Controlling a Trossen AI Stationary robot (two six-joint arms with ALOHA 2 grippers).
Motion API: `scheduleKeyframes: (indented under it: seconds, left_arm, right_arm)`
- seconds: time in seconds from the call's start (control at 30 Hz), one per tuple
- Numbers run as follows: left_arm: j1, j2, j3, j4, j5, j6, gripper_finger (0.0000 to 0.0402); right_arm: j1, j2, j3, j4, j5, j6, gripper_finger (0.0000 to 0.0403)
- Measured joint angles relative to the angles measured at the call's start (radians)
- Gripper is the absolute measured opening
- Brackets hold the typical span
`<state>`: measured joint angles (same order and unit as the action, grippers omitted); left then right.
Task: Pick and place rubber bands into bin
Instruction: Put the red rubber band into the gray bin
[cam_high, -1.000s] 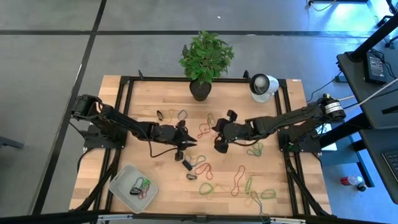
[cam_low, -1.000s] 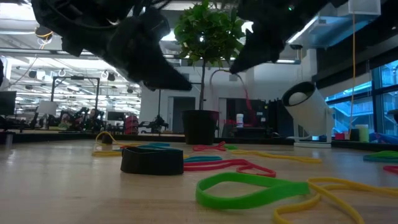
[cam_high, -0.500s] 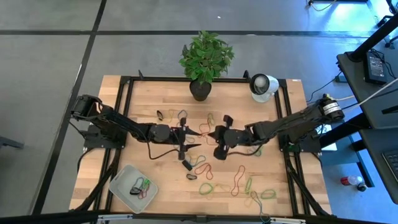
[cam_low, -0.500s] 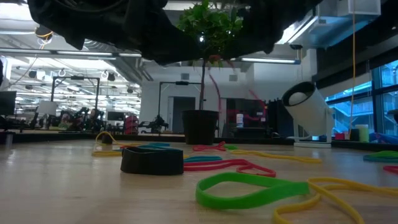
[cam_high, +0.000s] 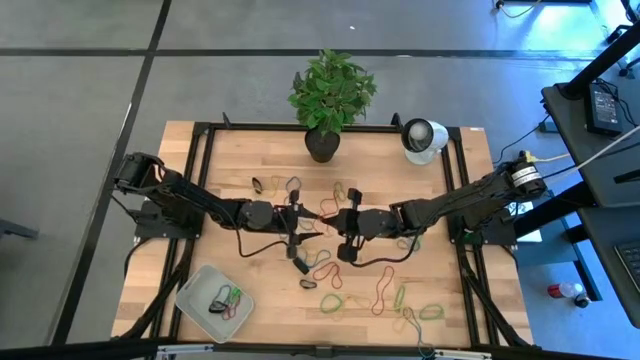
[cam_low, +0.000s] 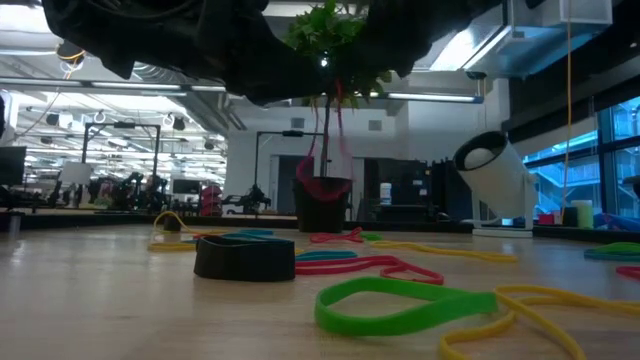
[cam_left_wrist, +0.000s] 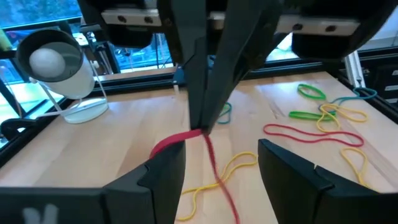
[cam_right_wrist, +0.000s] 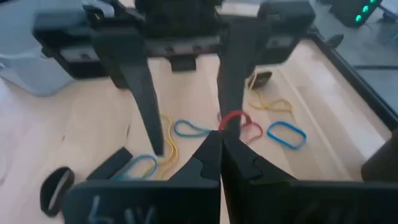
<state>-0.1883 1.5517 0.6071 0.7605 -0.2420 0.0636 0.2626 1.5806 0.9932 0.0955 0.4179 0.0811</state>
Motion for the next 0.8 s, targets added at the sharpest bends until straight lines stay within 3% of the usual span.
scheduleKeyframes:
  seconds: [0.17,0.43,0.6,0.8]
  left_arm:
    - [0.0,0.0,0.0,0.0,-0.026,-0.015,0.0196]
    - [-0.001,0.0,0.0,0.029,-0.026,-0.025,0.0196]
    - [-0.002,0.0,0.0,0.045,0.024,-0.028,0.0195]
    - [-0.019,0.0,0.0,0.045,0.034,-0.076,0.0148]
  right_arm:
    - [0.0,0.0,0.0,0.044,-0.055,-0.016,0.0001]
    - [0.004,0.027,0.0,0.164,-0.056,-0.091,0.0001]
    - [0.003,0.061,0.0,0.198,-0.055,-0.119,0.0001]
    - [0.003,0.063,0.0,0.209,-0.055,-0.12,0.0003]
